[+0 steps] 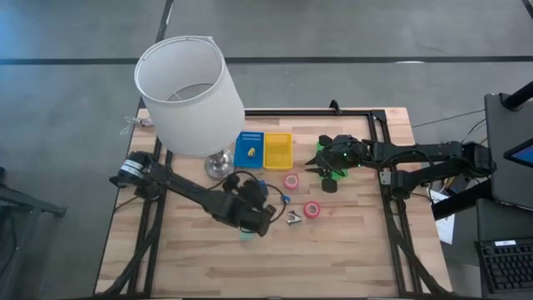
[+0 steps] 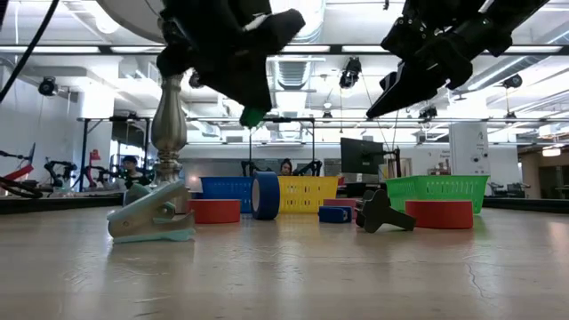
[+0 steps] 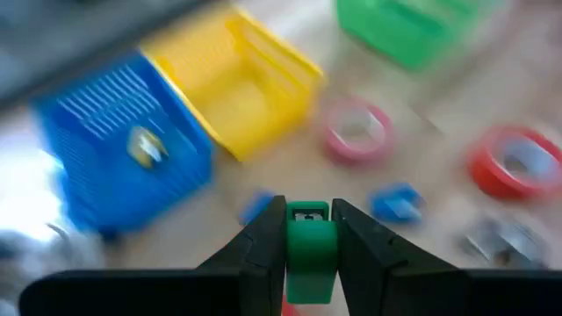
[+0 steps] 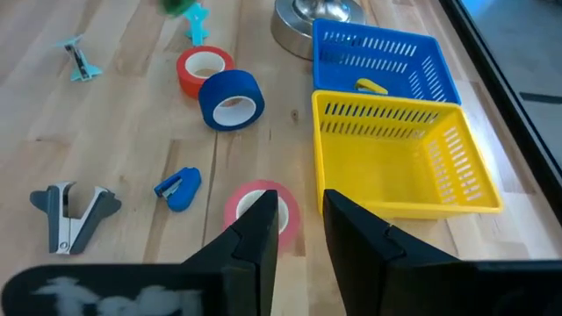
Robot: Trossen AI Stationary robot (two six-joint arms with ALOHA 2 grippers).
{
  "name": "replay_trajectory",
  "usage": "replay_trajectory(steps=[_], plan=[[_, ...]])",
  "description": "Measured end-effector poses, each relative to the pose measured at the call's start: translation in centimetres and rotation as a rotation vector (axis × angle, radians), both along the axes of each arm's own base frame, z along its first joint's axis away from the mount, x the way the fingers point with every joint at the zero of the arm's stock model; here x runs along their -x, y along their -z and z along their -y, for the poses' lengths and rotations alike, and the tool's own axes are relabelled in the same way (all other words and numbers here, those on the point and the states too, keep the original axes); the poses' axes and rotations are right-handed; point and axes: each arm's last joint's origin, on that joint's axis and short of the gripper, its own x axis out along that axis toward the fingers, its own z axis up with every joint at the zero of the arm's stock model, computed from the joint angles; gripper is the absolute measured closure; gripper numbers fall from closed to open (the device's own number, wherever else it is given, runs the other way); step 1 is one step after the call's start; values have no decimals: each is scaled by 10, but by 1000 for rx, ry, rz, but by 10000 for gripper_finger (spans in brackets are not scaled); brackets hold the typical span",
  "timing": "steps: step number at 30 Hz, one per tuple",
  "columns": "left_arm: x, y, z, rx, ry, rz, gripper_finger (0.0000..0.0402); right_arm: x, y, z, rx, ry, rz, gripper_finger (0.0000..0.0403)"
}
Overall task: Pick and place Stapler, Stapler remover, tape
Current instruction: Put the green stapler into the blue bin
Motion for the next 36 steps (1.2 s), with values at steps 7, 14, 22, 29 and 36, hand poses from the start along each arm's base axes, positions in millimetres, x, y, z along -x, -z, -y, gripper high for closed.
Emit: replay_trajectory(steps=[7,14,22,29,36], plan=[[-7,17,-17,-252,-147,49,321,1,3,0,-21,14,-8,320],[-15,35,-37,-318,-236,50,320,1,3,0,-28,20,-3,331],[-20,62,-62,-317,-334,59,319,1,3,0,-28,20,-3,327],[-18,73,-76,-272,-375,42,319,1,3,0,-28,20,-2,317],[-15,80,-79,-237,-377,33,318,1,3,0,-27,20,-1,323]])
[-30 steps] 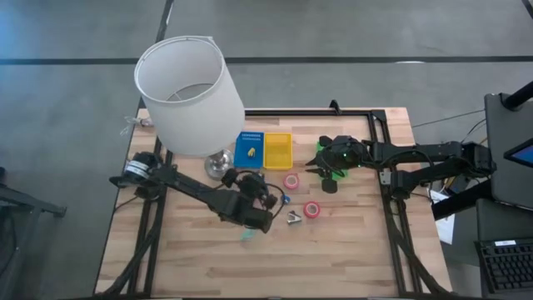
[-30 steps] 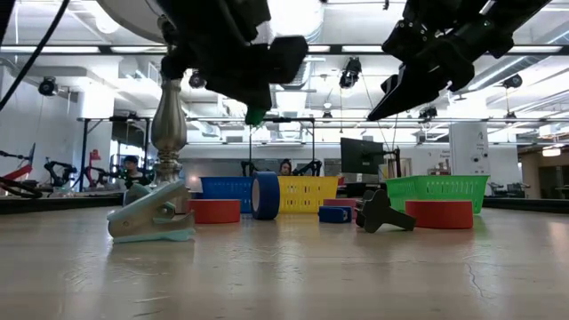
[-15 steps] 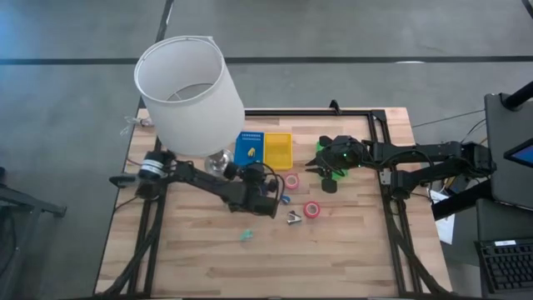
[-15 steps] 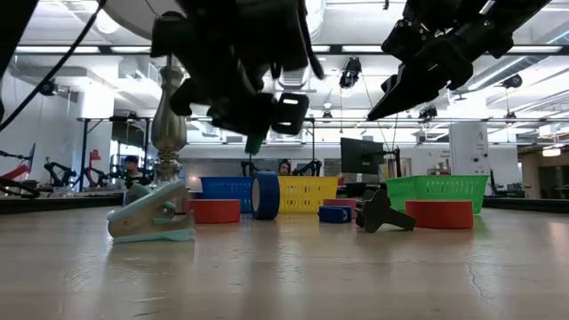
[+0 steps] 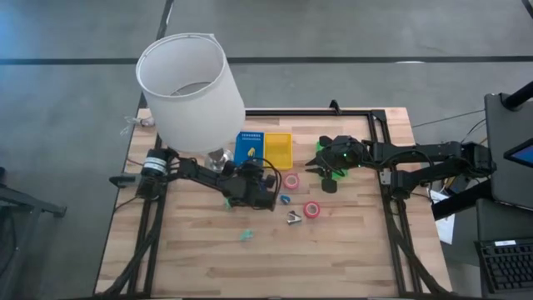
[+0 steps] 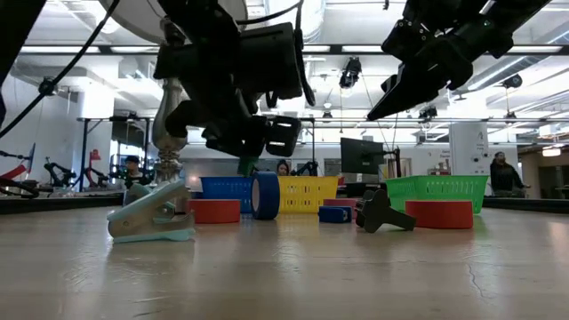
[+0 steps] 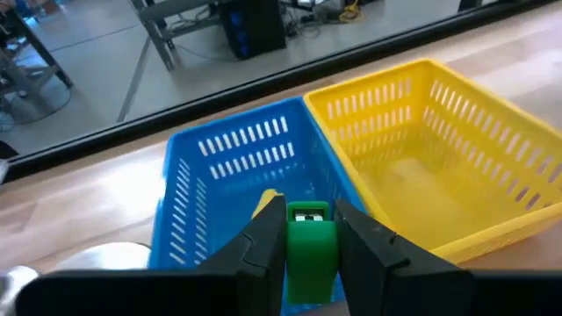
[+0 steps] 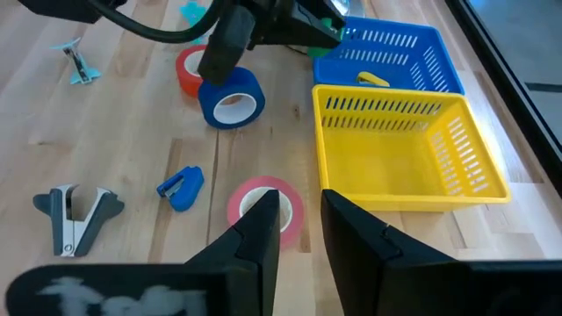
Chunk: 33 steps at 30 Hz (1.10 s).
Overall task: Pick and place Stapler, Stapler remover, tape
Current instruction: Put the green stapler into the blue bin, then put the blue stapler into the blue bin
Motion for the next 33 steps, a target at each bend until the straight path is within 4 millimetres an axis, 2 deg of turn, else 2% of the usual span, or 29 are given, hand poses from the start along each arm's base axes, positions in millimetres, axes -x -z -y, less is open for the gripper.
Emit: replay_trajectory(steps=[12,18,26,33], plan=[[0,9,-5,57,-7,39,264,0,0,0,0,0,0,330],[-3,5,-5,57,-5,53,263,0,0,0,0,0,0,321],[-18,-17,3,32,73,7,277,0,0,0,0,0,0,322],[-34,-43,28,93,255,-71,290,0,-1,0,8,-3,7,332]])
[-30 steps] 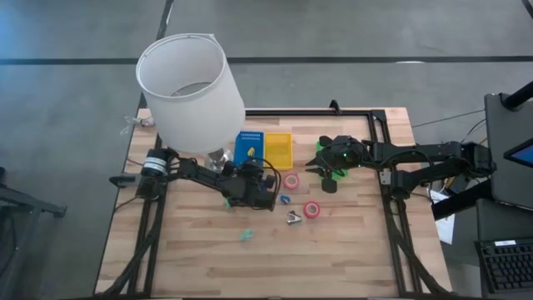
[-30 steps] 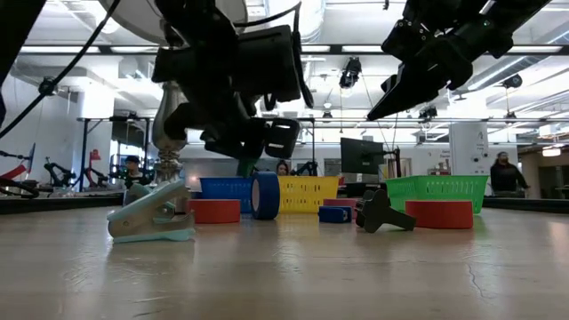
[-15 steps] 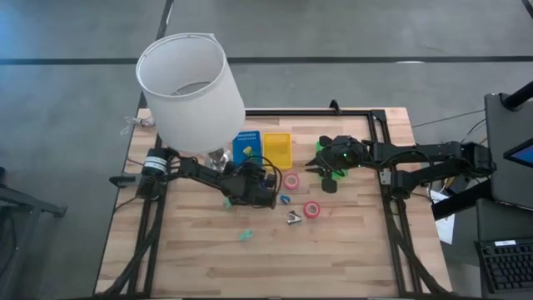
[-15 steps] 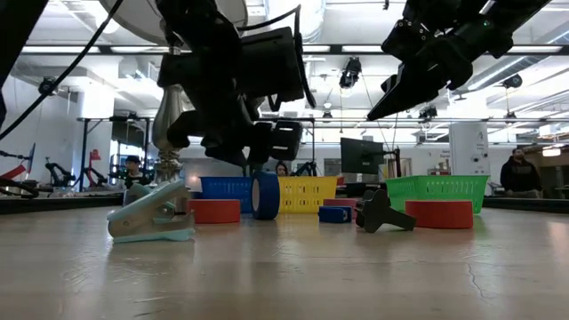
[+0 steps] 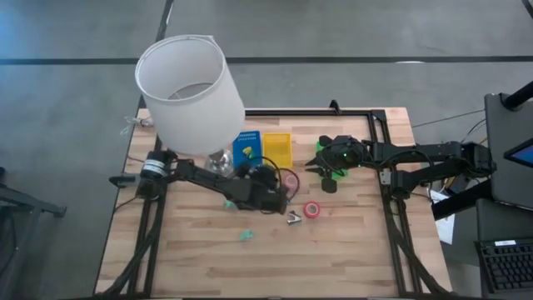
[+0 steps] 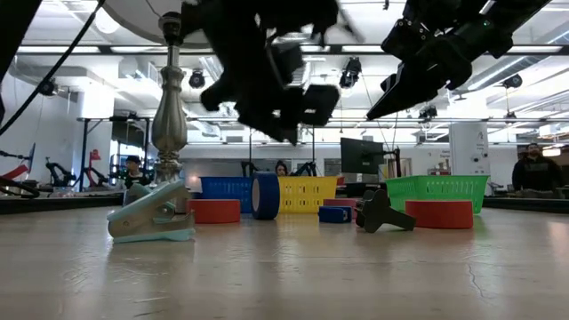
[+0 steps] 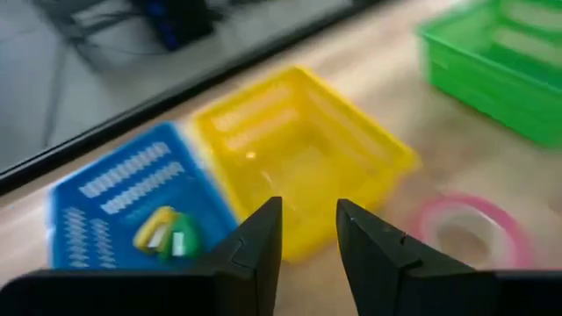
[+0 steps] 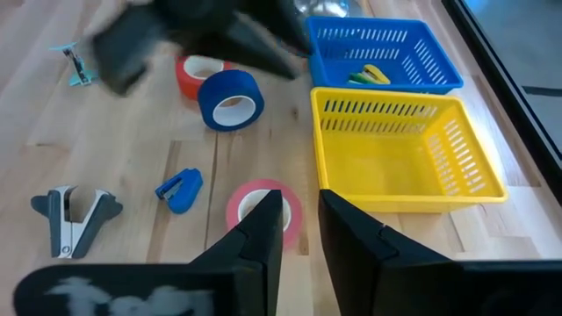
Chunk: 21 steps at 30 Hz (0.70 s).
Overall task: Pick and place Stapler, Stapler remover, tape
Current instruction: Put the blue stapler into the blue bin
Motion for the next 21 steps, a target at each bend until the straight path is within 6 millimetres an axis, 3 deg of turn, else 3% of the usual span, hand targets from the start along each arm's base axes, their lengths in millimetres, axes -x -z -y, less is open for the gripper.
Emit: replay_trajectory(steps=[10,21], plan=[[-17,-36,32,223,386,-101,283,0,-1,0,-16,14,9,308],[-10,-23,39,184,618,-330,230,-1,-1,-1,-18,9,18,268]])
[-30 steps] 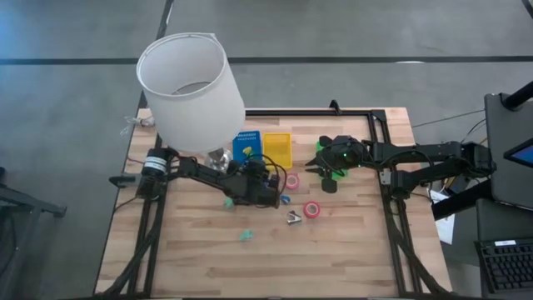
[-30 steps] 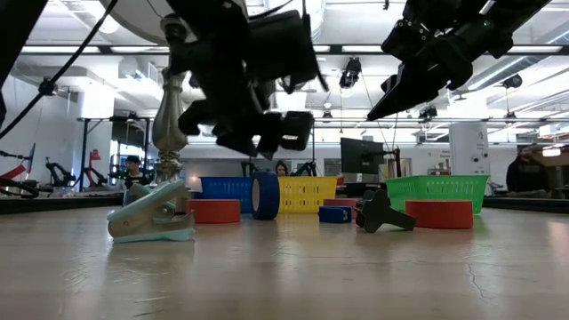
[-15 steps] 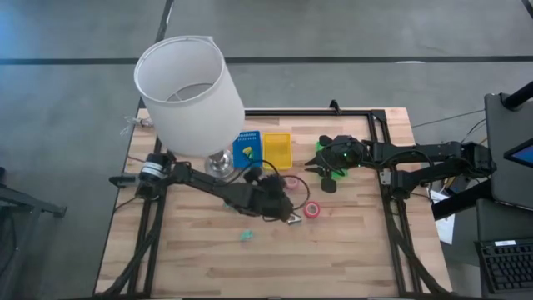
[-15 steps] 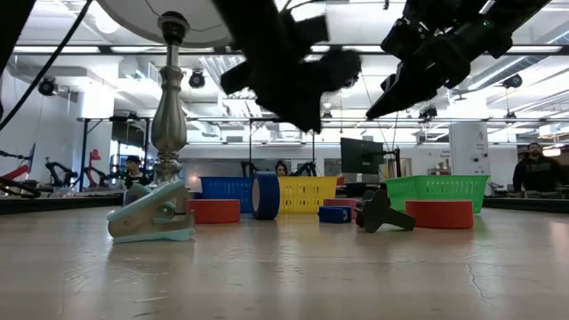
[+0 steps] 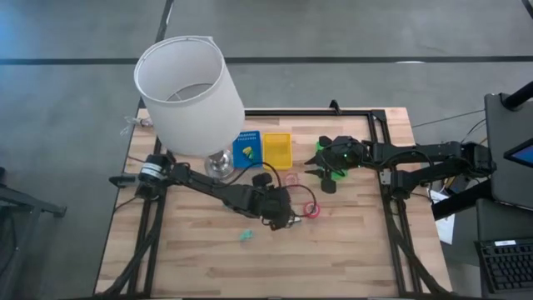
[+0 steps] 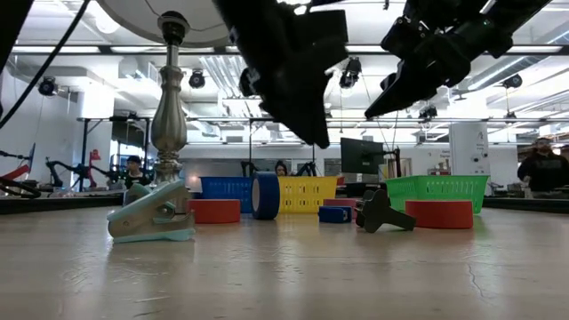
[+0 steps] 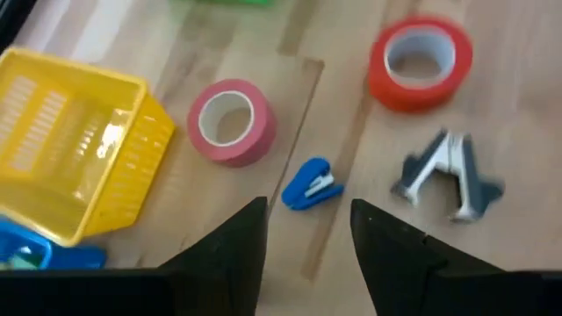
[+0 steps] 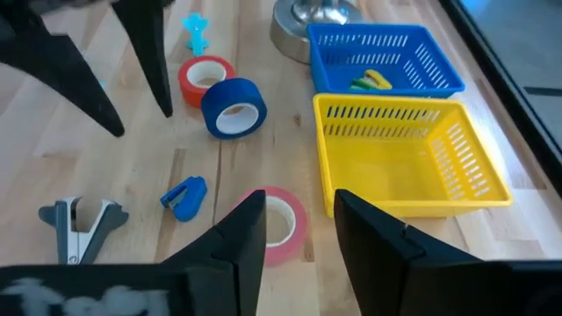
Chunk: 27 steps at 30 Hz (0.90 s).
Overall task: Pick and place Stapler, Stapler remover, tape
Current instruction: Put the blue stapler into the blue bin
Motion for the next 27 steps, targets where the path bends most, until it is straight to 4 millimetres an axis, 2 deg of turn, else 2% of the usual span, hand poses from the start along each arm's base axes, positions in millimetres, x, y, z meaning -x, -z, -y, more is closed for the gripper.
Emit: replay_trajectory(steps=[8,14,21,27], plan=[[-1,26,-1,11,185,11,206,-1,-1,0,2,-2,18,263],[-5,32,-5,-72,323,35,200,-1,-1,0,2,-1,18,271],[-8,37,-27,-70,293,18,199,-1,-1,0,5,-3,17,274],[-11,46,-35,-24,328,-1,199,-1,-1,0,5,-3,16,268]])
